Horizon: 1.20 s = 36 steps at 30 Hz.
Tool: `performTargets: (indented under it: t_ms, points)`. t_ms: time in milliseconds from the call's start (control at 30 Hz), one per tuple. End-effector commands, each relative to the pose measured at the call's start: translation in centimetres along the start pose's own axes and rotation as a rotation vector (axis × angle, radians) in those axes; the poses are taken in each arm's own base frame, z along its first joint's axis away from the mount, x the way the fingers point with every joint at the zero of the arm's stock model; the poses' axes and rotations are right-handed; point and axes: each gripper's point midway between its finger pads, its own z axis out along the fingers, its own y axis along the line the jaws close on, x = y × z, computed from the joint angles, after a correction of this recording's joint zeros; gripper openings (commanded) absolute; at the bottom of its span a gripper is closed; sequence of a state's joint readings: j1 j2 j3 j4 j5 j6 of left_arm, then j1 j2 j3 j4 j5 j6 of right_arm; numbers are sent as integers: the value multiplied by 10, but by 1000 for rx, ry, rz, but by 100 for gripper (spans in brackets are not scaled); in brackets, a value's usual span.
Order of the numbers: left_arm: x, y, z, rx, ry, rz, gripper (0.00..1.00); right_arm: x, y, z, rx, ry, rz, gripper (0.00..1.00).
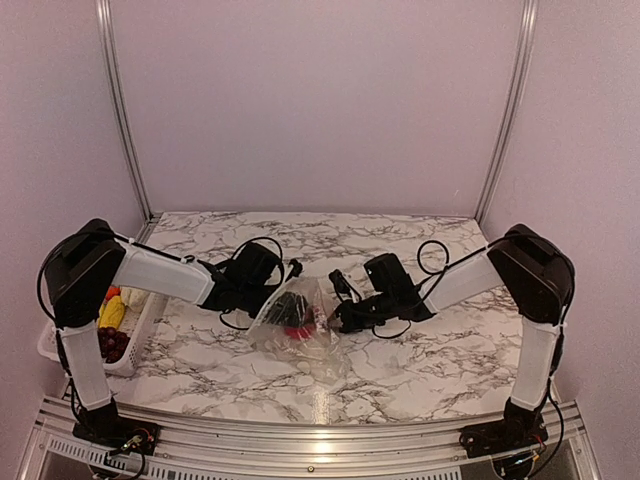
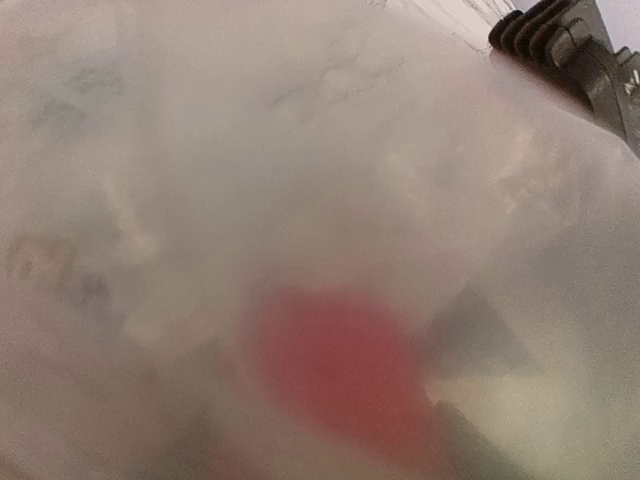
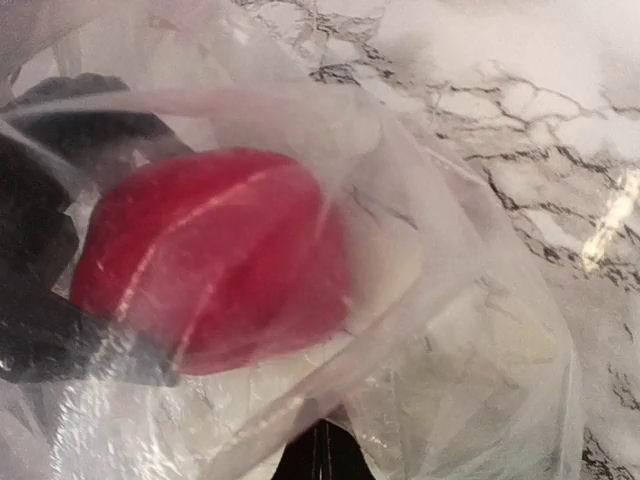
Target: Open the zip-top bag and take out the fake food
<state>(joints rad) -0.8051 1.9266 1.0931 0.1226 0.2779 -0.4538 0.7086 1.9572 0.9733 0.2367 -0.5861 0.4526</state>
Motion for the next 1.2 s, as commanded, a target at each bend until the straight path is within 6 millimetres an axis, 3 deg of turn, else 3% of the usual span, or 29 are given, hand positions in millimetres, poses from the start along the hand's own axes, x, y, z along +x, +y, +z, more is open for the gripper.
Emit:
performTargets:
  t_ms: [0, 233, 500, 600, 800, 967, 1167]
  points:
    - [7, 2, -32, -21, 22, 3, 51, -2, -22, -17, 75, -49, 39, 0]
    - [5, 17, -74, -27, -10, -40, 52, 3, -37, -38, 120, -83, 71, 0]
    - [-10, 55, -151, -47, -150, -164, 50, -5, -34, -59, 111, -144, 64, 0]
    - [-22, 76, -188, -79, -239, -231, 50, -10, -28, -65, 92, -167, 47, 0]
    - [-32, 150, -268, -256, -420, -443, 53, -20, -14, -74, 61, -198, 14, 0]
    - [-6, 213, -319, -440, -480, -639, 54, -23, -9, -76, 49, -203, 1, 0]
    - [47, 231, -341, -563, -494, -796, 56, -25, -5, -81, 49, -208, -21, 0]
